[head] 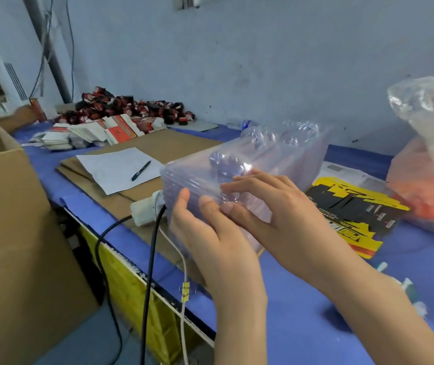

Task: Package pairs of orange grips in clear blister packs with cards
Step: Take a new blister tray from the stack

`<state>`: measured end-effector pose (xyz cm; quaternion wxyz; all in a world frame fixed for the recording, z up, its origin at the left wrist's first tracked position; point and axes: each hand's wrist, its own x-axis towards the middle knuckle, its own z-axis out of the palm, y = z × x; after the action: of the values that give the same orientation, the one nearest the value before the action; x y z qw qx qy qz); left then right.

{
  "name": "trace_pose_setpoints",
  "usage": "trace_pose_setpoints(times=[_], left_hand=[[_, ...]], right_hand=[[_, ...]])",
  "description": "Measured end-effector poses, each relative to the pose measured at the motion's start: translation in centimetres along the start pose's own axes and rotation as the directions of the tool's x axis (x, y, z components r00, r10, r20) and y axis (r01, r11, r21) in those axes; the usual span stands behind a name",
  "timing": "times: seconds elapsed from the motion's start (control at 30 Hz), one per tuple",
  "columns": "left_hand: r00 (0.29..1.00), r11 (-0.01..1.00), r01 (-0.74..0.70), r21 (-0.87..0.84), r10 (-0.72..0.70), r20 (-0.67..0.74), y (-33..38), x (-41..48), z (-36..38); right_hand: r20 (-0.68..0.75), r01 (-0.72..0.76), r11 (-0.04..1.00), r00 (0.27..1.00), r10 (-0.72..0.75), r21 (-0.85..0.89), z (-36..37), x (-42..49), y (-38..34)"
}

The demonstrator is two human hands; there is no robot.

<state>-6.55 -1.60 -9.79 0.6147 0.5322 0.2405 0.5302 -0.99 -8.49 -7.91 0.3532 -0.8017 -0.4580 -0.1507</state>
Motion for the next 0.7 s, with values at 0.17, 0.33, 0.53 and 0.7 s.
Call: trace_pose_setpoints(times=[0.17, 0.33, 0.53, 0.7], left_hand=[[0.995, 0.995, 0.095, 0.005, -0.095, -0.029, -0.9, 0.2, 0.2], [0.996, 0.996, 0.085, 0.016, -0.084, -0.042, -0.5, 0.2, 0.4], [0.995, 0.995, 0.094, -0.042, -0.095, -0.021, -0.4, 0.2, 0.6], [0.996, 0.995, 0.088, -0.049, -0.090, -0.020, -0.3, 0.2, 0.6]], right_hand=[[0.005, -0.018, 0.999, 1.000, 0.018, -0.052, -0.3, 0.3, -0.4], [0.035, -0.010, 0.993, 0.999, 0.015, -0.120, -0.5, 0.3, -1.4], [0.119, 0.126, 0.886, 0.990, -0.081, -0.446, -0.9, -0.1, -2.2], [0.003, 0.143, 0.849, 0.987, -0.164, -0.509, -0.7, -0.4, -2.3]])
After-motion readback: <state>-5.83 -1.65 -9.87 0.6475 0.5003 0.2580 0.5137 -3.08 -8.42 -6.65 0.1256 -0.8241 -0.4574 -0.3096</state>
